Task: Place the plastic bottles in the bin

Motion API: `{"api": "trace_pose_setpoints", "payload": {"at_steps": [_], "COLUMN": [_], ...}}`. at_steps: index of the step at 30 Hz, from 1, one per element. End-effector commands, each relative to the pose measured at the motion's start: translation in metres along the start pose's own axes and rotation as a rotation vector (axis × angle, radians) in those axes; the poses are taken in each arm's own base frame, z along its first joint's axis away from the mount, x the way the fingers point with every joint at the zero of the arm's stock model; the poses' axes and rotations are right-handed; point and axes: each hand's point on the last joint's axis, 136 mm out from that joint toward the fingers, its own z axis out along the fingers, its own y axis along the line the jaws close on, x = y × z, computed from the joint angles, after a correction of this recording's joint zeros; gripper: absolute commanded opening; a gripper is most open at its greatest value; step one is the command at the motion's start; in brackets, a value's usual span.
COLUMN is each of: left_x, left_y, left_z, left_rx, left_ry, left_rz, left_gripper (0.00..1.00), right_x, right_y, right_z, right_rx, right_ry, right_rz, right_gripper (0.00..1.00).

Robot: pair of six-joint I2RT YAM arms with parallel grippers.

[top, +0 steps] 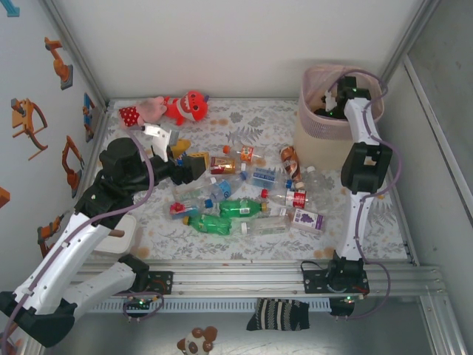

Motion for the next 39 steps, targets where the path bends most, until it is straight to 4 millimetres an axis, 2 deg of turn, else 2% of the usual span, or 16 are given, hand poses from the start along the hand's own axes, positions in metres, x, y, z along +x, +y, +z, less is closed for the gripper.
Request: {"api": "trace_pose_setpoints", "payload": {"at_steps": [1, 8, 14, 21, 26, 30, 39], "left_x": [0.009, 0.019, 0.034, 0.066, 0.098, 0.125, 0.193], "left_y": [0.006, 0.018, 0.026, 0.033, 0.041, 0.055, 0.077], "left_z": [0.003, 0.006, 0.009, 0.005, -0.003, -0.011, -0.026], "left_rx": [-0.027, -0.086, -0.114, -0.137, -0.138, -0.168, -0.125], "left_ry": [0.032, 0.074, 0.129, 0.309, 0.516, 0.69, 1.021], "left_rz": [-0.022, -0.035, -0.044, 0.069, 0.181, 0.244, 0.361], "left_gripper": [0.8, 0.79, 0.79, 0.79, 0.79, 0.77, 0.75], "right_x": [-0.011, -0.016, -0.022, -0.021, -0.014, -0.002, 0.032], "right_y": [0.013, 0.022, 0.034, 0.054, 0.069, 0.08, 0.094], "right_z": [-0.046, -0.091, -0.145, -0.21, -0.246, -0.265, -0.283], "right_rx": [0.02, 0.051, 0.071, 0.077, 0.06, 0.054, 0.036], "right_ry": [-0.072, -0.144, -0.249, -0.374, -0.443, -0.477, -0.522], "right_rz": [-0.034, -0.059, -0.086, -0.12, -0.139, -0.157, -0.164], "right_gripper": [0.69, 0.69, 0.69, 0.69, 0.69, 0.69, 0.69]}}
